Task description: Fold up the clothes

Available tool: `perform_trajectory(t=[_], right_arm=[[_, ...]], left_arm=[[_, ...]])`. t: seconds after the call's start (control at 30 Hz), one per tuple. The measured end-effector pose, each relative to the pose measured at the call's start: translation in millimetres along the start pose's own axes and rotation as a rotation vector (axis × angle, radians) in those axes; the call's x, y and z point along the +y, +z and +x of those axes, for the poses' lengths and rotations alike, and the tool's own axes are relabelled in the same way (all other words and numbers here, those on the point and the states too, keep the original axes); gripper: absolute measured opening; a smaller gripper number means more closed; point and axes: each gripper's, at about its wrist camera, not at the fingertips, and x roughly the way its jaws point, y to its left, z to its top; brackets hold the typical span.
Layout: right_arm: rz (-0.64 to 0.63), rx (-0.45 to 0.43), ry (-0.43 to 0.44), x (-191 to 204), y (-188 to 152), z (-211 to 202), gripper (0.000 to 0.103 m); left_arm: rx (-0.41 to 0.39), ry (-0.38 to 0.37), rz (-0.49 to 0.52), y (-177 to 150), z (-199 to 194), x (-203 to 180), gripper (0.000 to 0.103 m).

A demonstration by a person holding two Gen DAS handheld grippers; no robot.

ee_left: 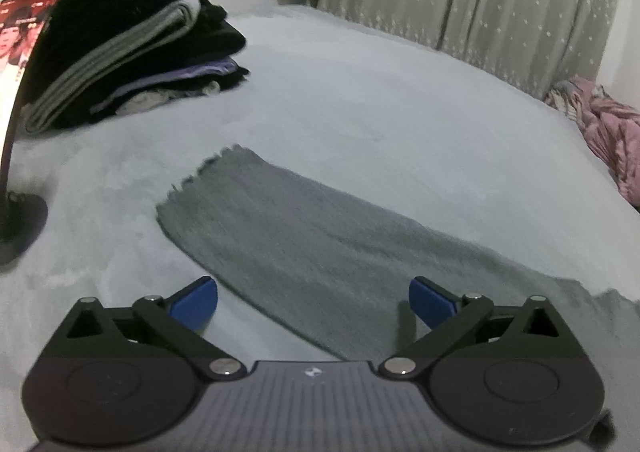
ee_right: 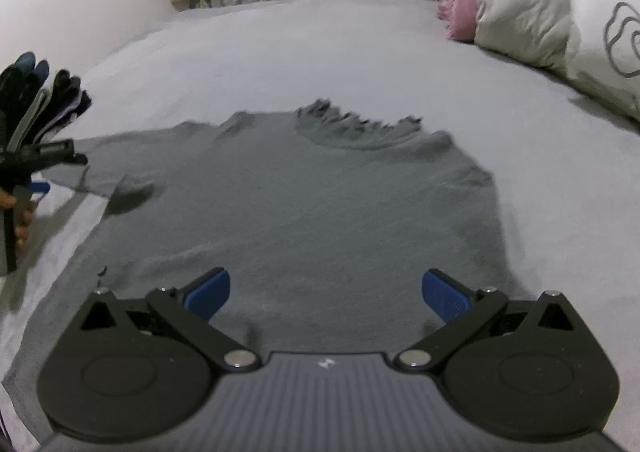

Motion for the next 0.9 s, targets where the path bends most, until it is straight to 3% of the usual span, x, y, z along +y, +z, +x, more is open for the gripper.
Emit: perform_trajectory(t=[0.2,0.37,0.4,0.43,0.5,0.63,0.8,0.9], right_arm=[[-0.04,0.005,-0.002,4.7,-3.5,8.2,0.103],[0.011,0.026,0.007,-0.7,-4.6,15.1,0.103],[0.017,0.029,0.009,-1.1,-4.8,16.2,0.103],[0.024,0.031,0.014,-1.1,-4.9,17.1,0.103],[0.027,0.031,0.018,-0.5,-5.4,17.3,0.103],[0.025,0.024,0.03,1.6,-5.2,15.2,0.103],[0.017,0.008,0.036,4.0,-5.3,9.7,0.103],[0.019,-0.004,0.039,4.6,-4.6,6.0,0.103]], left_arm=[[-0.059,-0.019,-0.018,7.1,15.0,15.5,0.102],[-0.102,-0.083,-0.194,10.9,14.2,34.2,0.1],[-0.111,-0.092,-0.222,11.1,13.8,37.5,0.093],[-0.124,-0.103,-0.263,10.8,12.6,42.3,0.073],[-0.131,-0.107,-0.309,12.4,13.9,49.3,0.042],[-0.118,-0.116,-0.398,12.0,18.9,65.2,0.014],[-0.128,-0.164,-0.455,16.4,10.9,71.2,0.007],[-0.162,-0.205,-0.428,19.8,-4.4,61.7,0.006]])
